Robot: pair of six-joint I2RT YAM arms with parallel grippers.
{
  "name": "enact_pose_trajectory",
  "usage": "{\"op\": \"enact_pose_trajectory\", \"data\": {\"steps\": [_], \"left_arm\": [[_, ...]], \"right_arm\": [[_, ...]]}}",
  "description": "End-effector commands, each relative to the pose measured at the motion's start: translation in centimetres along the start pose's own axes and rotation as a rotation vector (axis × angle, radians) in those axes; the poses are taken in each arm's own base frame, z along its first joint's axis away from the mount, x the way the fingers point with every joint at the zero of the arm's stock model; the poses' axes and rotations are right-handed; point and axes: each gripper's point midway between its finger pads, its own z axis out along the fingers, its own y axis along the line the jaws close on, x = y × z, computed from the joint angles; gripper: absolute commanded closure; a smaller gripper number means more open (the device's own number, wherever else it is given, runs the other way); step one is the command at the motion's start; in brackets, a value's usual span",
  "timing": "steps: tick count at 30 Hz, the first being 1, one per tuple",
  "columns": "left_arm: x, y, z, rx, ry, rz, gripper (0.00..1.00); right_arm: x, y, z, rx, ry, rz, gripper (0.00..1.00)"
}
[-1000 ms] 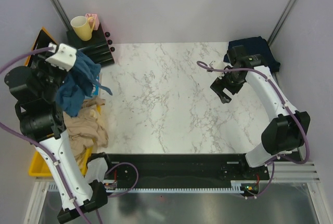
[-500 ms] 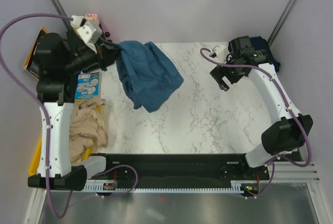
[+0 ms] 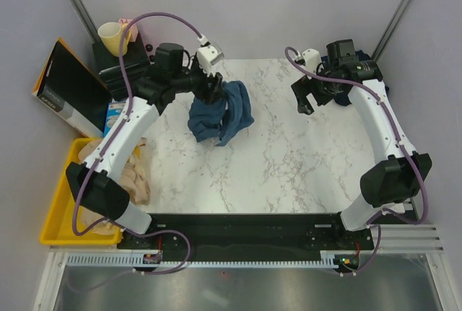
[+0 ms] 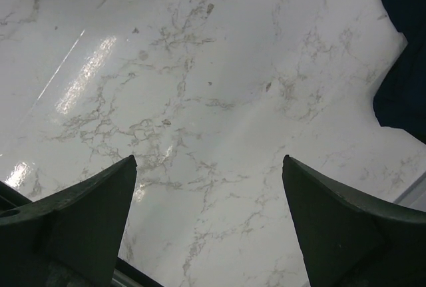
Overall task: Fold and stack the t-shirts
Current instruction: Move the tshirt to the center of the board, then flatten the tshirt out
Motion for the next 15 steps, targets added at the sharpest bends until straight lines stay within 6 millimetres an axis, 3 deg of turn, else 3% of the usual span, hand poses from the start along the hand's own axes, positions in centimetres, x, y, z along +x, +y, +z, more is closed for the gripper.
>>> {"op": "enact_pose_trajectory", "data": {"steps": [1, 3, 6, 9, 10, 11, 12, 13, 15], "left_arm": [[-0.5, 0.6, 1.2, -0.048, 0.021, 0.083, 0.14], [-0.1, 1.1, 0.5, -0.086, 0.049, 0.090, 0.04], [1.5, 2.1, -2.1, -0.180, 0.139, 0.144, 0.02], [5.4, 2.4, -5.0, -0.230, 0.296, 0.166, 0.03], [7.1, 2.5, -6.3, -0.259, 0.360, 0.165, 0.08], [8.8, 2.2, -7.1, -0.242, 0.422, 0.159, 0.32], [10.1, 2.4, -8.1, -0.250, 0.472, 0.150, 0.84], [12.8, 1.9, -9.6, -0.244, 0.570, 0.118, 0.98], [15.0, 2.2, -11.6, -0.246, 0.637, 0.076, 0.98]], "right_arm": [[-2.1, 1.0, 0.6, -0.085, -0.055, 0.019, 0.02], [-2.3, 0.6, 0.6, -0.072, -0.060, 0.004, 0.02], [-2.0, 0.1, 0.5, -0.039, -0.050, -0.021, 0.02], [-0.9, -0.2, 0.8, -0.023, -0.022, -0.048, 0.02], [-0.3, -0.1, 1.0, -0.022, -0.006, -0.050, 0.02], [0.0, -0.3, 1.2, -0.017, 0.003, -0.052, 0.02], [0.1, -0.4, 1.2, -0.012, 0.004, -0.057, 0.02], [0.3, -0.3, 1.4, -0.013, 0.008, -0.057, 0.02], [0.3, -0.3, 1.5, -0.011, 0.005, -0.061, 0.02]]}}
